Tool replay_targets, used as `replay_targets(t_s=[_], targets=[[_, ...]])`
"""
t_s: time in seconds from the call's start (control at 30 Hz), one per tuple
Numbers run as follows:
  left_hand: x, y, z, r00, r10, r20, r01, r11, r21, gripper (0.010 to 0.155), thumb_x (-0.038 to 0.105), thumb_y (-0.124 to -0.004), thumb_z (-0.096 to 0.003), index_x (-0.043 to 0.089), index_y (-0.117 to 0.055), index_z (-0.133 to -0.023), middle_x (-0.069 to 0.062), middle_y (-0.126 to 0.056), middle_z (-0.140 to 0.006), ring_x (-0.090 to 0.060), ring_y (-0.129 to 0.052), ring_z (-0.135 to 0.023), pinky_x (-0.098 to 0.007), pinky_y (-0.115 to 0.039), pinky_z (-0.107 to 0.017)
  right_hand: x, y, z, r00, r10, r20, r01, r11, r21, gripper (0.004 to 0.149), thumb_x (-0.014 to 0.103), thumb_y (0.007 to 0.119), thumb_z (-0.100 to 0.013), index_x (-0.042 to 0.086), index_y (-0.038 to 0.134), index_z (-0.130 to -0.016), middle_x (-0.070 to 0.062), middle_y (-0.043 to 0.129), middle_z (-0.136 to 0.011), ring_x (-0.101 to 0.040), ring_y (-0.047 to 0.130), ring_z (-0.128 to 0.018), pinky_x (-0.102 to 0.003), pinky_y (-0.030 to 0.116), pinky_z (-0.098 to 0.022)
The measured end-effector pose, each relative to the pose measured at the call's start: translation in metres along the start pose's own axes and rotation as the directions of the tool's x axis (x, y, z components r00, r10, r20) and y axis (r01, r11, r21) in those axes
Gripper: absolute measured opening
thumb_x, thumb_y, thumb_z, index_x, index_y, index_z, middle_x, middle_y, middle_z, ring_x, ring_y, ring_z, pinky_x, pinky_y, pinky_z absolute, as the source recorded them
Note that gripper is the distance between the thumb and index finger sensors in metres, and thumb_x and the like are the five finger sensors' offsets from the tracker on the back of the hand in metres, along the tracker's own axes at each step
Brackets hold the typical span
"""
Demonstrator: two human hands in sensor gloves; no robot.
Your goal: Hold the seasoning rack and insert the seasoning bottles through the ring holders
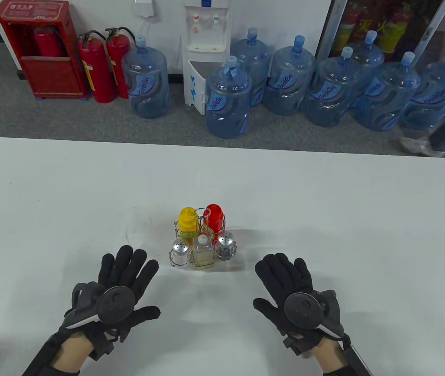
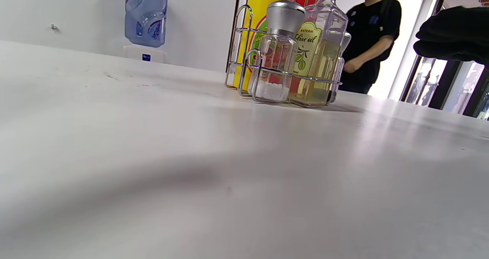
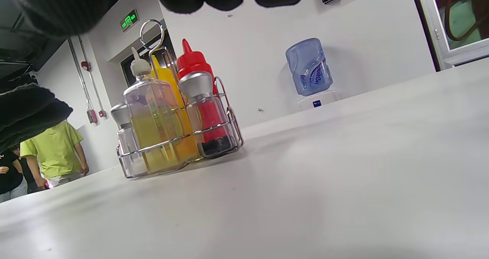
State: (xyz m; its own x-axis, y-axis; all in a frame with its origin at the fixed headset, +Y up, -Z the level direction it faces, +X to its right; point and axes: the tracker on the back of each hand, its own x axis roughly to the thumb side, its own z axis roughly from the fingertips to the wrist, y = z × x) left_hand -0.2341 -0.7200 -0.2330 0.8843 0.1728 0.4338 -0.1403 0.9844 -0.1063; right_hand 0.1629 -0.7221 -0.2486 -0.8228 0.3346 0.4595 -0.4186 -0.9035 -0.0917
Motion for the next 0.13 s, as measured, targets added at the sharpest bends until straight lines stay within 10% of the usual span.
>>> replay_targets(t_s=[0.13], targets=[[0.0005, 0.0000, 0.0002, 1.000, -0.007, 0.000, 0.007, 1.000, 0.002, 0.092, 0.076, -0.059, -0.0346, 0.043, -0.003, -0.100, 0.002, 0.000, -0.111, -0.038, 0.004, -0.110, -0.064, -0.004, -0.073, 0.0000, 0.0001, -0.0003, 1.000, -0.004, 0.002, 0.004, 1.000, 0.009, 0.083, 0.064, 0.068, -0.036, 0.036, 0.038, -0.108, 0.005, 0.029, -0.116, -0.029, 0.037, -0.110, -0.061, 0.022, -0.079]])
